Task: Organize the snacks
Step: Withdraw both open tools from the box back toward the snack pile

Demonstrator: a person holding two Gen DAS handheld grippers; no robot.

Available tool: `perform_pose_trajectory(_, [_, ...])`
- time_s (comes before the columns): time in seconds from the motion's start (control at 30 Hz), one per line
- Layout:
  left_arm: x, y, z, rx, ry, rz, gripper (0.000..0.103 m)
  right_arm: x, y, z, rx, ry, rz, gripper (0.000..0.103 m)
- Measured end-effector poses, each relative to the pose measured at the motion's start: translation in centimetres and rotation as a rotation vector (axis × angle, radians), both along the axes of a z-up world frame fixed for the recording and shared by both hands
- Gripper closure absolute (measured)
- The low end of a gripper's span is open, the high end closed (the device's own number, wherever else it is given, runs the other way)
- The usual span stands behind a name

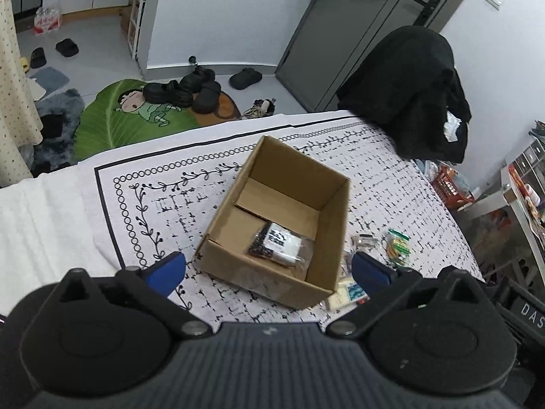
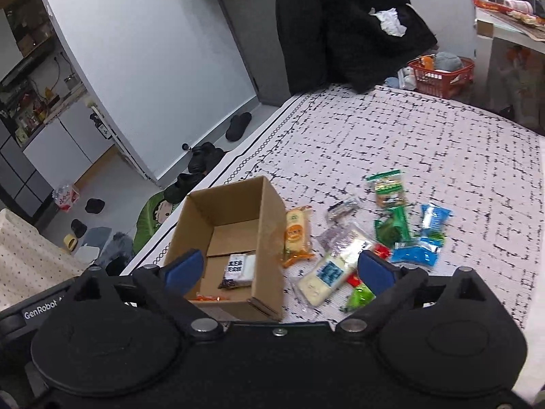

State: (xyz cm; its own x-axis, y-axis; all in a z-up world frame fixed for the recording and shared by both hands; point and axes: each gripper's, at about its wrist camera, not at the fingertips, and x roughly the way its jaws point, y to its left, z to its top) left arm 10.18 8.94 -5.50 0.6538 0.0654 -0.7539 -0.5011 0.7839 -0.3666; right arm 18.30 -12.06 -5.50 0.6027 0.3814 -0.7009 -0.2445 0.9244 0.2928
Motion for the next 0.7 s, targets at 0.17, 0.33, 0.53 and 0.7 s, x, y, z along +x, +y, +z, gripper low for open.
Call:
perform_pose_trajectory(0.17, [-0.6, -1.8, 0.8, 0.032, -0.026, -0.01, 0.0, -0.9, -2.2, 0.3, 0.003, -0.016, -0.025, 0.002])
perform_pose_trajectory(0.33, [-1.0, -3.5, 1.4, 0.041, -0.035, -0.031, 0.0, -1.6, -4.2, 0.7, 0.01, -0.033, -0.036, 0.001])
perform_pose_trajectory(0.53, [-1.2, -5.5, 1.7, 0.049, -0.032, -0.062, 0.0, -2.3, -6.5, 0.7, 0.021, -0.038, -0.053, 0.001])
perform_pose_trajectory(0.7, [-1.1, -7.0, 2.0, 0.043, -0.033, -0.078, 0.0, -2.8, -8.4, 0.7, 0.024, -0.038, -0.067, 0.001])
